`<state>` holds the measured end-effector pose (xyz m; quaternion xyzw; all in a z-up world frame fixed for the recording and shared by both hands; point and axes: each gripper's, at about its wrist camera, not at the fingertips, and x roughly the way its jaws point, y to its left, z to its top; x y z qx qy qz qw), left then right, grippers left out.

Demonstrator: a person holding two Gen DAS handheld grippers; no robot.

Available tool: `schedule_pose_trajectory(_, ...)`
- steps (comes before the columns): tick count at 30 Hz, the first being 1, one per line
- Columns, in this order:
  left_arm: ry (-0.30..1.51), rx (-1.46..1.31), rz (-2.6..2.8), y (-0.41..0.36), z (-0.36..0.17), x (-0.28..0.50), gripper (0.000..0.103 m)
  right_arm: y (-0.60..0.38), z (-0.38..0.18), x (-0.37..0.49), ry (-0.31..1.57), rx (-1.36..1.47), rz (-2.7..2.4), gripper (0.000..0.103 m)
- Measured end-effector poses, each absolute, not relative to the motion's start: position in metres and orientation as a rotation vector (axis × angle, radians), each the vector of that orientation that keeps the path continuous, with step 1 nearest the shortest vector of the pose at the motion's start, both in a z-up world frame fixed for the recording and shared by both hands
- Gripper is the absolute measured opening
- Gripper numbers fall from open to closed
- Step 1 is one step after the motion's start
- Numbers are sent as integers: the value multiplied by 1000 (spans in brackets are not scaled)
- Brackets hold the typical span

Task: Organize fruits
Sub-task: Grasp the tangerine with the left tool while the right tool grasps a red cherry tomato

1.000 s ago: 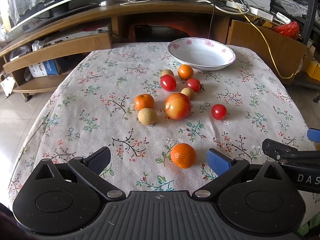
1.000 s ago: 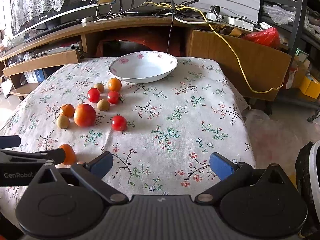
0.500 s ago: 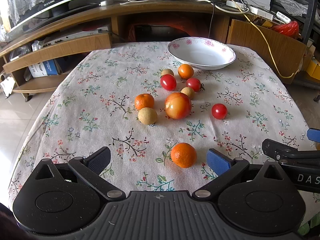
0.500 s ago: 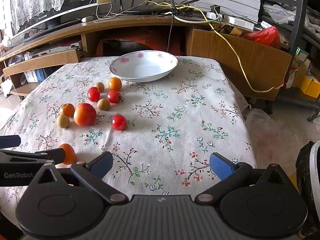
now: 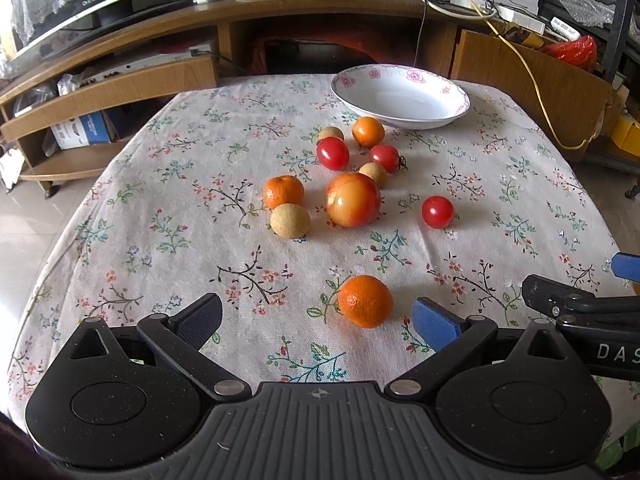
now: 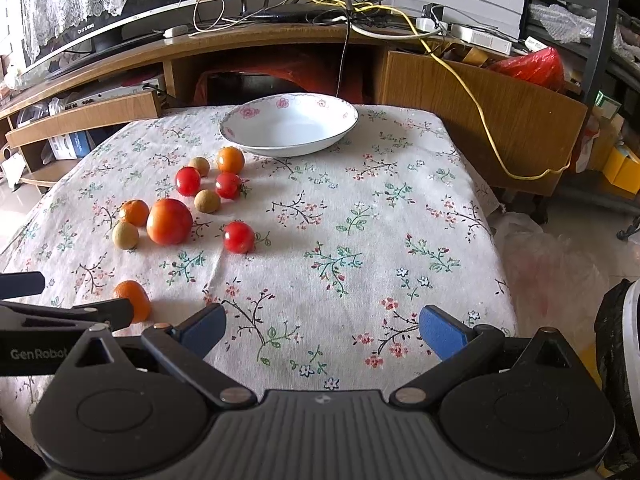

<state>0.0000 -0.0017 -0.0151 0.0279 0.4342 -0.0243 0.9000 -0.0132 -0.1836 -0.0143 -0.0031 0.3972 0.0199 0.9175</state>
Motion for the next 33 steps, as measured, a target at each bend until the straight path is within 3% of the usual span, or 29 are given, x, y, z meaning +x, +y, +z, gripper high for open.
schedule_pose_trajectory(6,904,74,-57,-6,-22,6,94,-186,-13,-8,820,-2,47,102)
schedule_pose_trajectory(14,924,74,-53,-8,-28,16,93,-188,-17,4,841,-2,72,98)
schedule_pose_trajectory(17,937,74,-54,-9,-31,19,86,-184,-18,10,849,-15,88,96)
schedule_pose_trajectory(25,954,53,-89,-8,-35,23,68,-173,-19,33,862,-41,151,83)
schedule_pose_trajectory(30,944,66,-102,-10,-36,24,66,-164,-21,53,868,-42,214,77)
schedule_pose_trajectory(33,936,80,-107,-12,-37,24,67,-156,-24,66,866,-61,266,67)
